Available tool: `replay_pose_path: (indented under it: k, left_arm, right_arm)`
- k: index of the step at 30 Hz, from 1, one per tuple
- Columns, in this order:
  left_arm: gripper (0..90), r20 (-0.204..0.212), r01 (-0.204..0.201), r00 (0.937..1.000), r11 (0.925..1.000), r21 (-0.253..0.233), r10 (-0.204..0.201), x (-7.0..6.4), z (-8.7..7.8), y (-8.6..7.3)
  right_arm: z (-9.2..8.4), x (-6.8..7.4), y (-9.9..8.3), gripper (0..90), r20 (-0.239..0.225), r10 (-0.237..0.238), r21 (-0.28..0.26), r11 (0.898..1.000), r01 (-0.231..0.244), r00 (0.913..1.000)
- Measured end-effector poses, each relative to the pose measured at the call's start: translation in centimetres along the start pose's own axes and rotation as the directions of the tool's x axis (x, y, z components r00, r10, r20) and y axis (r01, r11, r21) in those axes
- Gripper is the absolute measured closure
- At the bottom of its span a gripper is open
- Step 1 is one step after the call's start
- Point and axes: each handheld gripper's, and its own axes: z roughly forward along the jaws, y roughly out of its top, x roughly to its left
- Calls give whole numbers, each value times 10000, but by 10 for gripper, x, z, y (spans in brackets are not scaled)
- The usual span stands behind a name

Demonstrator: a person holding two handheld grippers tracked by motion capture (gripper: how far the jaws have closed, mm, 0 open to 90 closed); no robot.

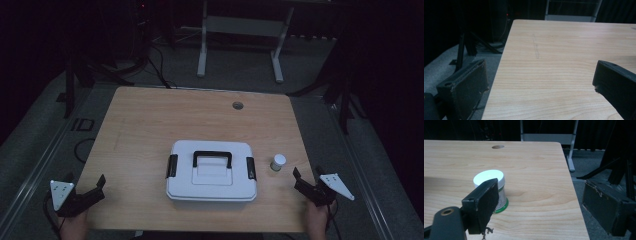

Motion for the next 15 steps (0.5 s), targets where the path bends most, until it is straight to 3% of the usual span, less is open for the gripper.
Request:
replay_pose_path:
  k: [4,6,10,11,12,15]
  left_arm:
    - [0,366,-15,9993,9999,140,10,7,-2,3]
    - [0,788,21,9969,9991,428,-54,13,-3,6]
    - [0,1776,-191,9841,9927,1188,-23,24,-3,7]
    - [0,1776,-191,9841,9927,1188,-23,24,-3,7]
    - [0,2225,-562,9748,9838,1702,172,26,-1,10]
    - [0,2647,-1078,9633,9677,2278,451,24,-1,16]
  right_arm:
    - [1,0,0,137,-57,90,83,9999,-90,9999]
    - [1,0,-1,137,-64,65,158,9999,-64,10000]
    - [2,1,-1,137,-107,8,234,9997,-6,9999]
    - [2,1,-1,137,-119,12,238,9997,-9,9999]
    - [2,1,0,137,-122,16,242,9997,-13,9999]
    - [2,1,0,137,-154,44,217,9998,-40,9999]
